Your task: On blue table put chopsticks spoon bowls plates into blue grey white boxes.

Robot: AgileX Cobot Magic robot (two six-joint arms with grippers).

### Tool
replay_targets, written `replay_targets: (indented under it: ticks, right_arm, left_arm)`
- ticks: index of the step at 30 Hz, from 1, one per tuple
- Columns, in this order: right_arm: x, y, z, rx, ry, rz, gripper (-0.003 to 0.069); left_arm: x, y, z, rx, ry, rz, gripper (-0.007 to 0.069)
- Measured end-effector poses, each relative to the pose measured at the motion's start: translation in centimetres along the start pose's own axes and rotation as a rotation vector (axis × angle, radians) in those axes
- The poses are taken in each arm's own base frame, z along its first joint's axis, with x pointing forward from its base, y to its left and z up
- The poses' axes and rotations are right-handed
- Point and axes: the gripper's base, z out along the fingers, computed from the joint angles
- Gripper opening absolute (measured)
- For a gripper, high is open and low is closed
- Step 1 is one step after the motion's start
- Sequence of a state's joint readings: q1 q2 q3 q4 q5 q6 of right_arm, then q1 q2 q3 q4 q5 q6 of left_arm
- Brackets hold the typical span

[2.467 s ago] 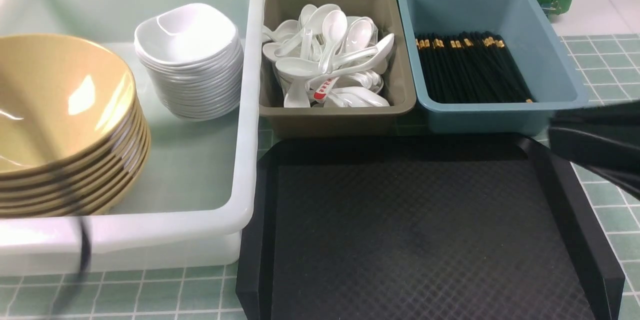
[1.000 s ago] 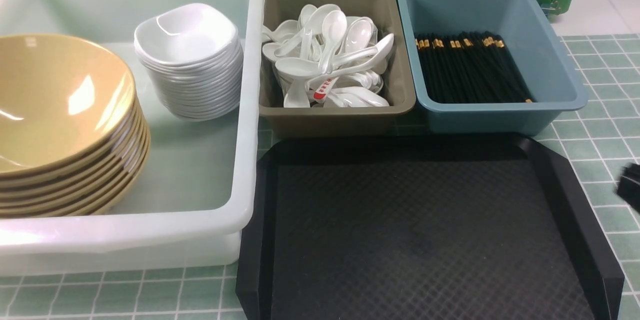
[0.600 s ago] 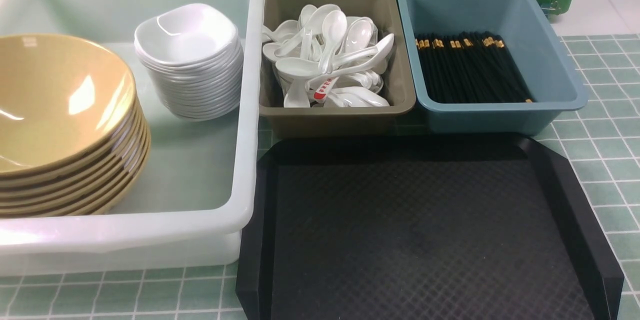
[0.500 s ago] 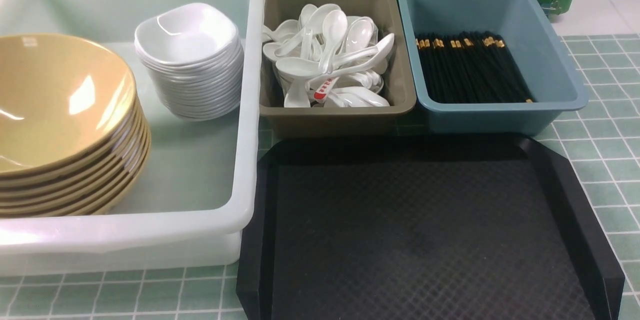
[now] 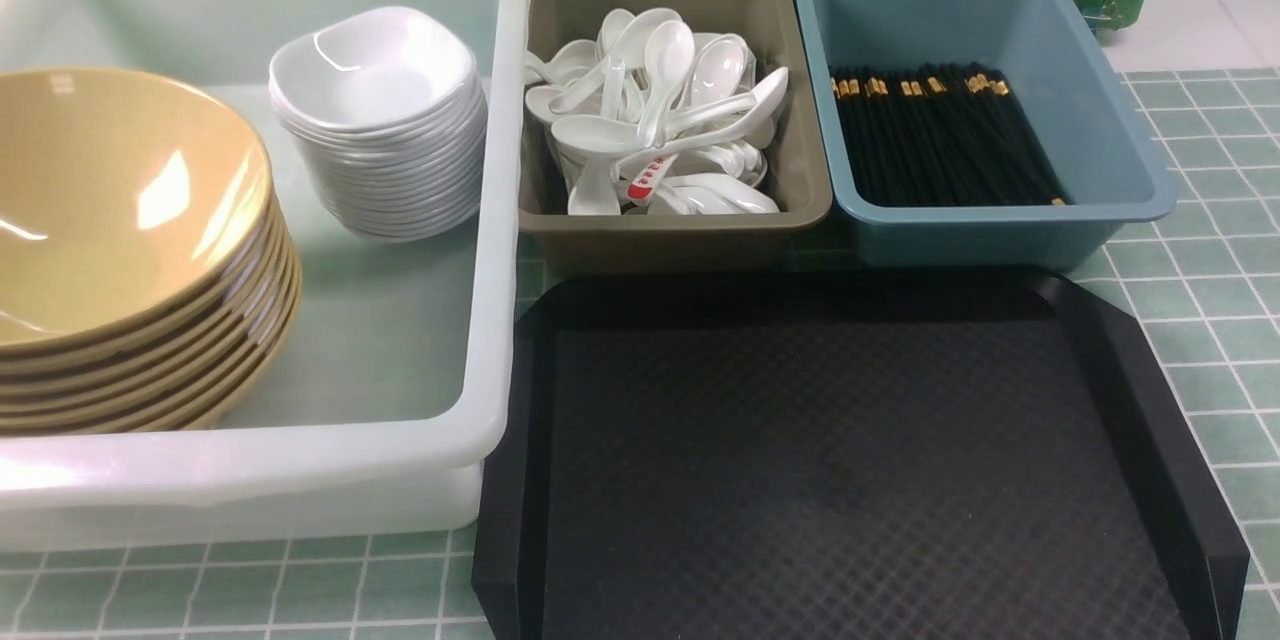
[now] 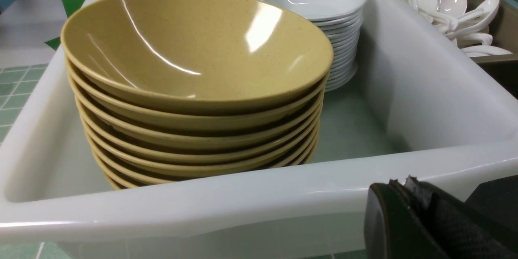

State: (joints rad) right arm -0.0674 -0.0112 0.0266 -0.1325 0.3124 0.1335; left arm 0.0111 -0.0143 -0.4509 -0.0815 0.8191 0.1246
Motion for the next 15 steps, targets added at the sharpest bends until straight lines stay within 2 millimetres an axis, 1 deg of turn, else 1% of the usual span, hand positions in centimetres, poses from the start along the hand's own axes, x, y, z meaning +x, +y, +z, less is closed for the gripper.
replay_targets:
  ticks: [11, 15]
  right_arm:
    - [0.0, 0.0, 0.0, 0.0, 0.0, 0.0, 0.0036]
    - [0.0, 0.0, 0.0, 0.0, 0.0, 0.0, 0.0039]
  left_arm:
    - [0.02, 0.0, 0.02, 0.0, 0.001, 0.0, -0.0006]
    - [0.43, 0.11, 0.71, -0.012, -0.017, 0.006, -0.0006]
